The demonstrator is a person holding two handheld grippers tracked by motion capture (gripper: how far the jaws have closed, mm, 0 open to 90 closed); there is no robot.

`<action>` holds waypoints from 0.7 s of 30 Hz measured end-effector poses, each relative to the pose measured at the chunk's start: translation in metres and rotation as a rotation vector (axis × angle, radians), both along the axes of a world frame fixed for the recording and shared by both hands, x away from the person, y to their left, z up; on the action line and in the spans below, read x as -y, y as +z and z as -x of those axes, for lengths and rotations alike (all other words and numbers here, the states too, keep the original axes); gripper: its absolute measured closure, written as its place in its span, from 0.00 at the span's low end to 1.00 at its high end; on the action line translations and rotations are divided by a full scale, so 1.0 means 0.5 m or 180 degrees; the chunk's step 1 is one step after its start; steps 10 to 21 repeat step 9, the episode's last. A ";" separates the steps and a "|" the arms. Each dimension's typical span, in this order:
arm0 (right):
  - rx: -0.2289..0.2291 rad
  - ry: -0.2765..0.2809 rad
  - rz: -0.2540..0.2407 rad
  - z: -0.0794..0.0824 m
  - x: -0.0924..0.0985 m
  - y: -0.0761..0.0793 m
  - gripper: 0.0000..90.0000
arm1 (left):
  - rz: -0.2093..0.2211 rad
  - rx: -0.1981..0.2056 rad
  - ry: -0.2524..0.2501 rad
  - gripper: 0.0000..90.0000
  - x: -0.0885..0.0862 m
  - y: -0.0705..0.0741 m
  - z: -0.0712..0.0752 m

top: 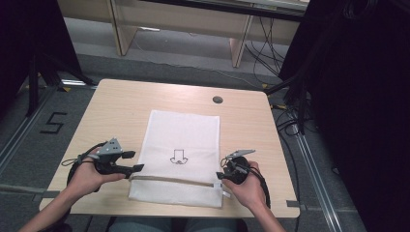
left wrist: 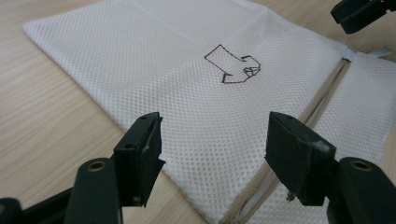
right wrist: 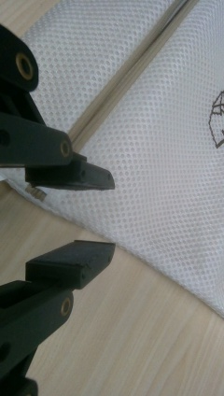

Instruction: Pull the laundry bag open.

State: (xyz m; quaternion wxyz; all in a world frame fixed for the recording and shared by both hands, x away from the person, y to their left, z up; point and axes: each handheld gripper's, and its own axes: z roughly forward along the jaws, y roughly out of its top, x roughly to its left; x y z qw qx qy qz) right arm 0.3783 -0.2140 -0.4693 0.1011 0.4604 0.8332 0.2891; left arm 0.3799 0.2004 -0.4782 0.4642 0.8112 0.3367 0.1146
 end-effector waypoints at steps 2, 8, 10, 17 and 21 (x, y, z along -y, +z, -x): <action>-0.0020 -0.0029 0.0023 0.001 0.000 0.002 0.70 | 0.0039 -0.0004 0.0084 0.40 -0.002 -0.005 -0.003; -0.0012 -0.0062 0.0002 0.003 0.001 0.007 0.70 | 0.0078 -0.0064 0.0119 0.40 -0.011 -0.013 -0.011; -0.0004 -0.0049 0.0015 0.003 0.002 0.007 0.70 | 0.0101 -0.0089 0.0127 0.40 -0.011 -0.015 -0.011; -0.0004 -0.0049 0.0015 0.003 0.002 0.007 0.70 | 0.0101 -0.0089 0.0127 0.40 -0.011 -0.015 -0.011; -0.0004 -0.0049 0.0015 0.003 0.002 0.007 0.70 | 0.0101 -0.0089 0.0127 0.40 -0.011 -0.015 -0.011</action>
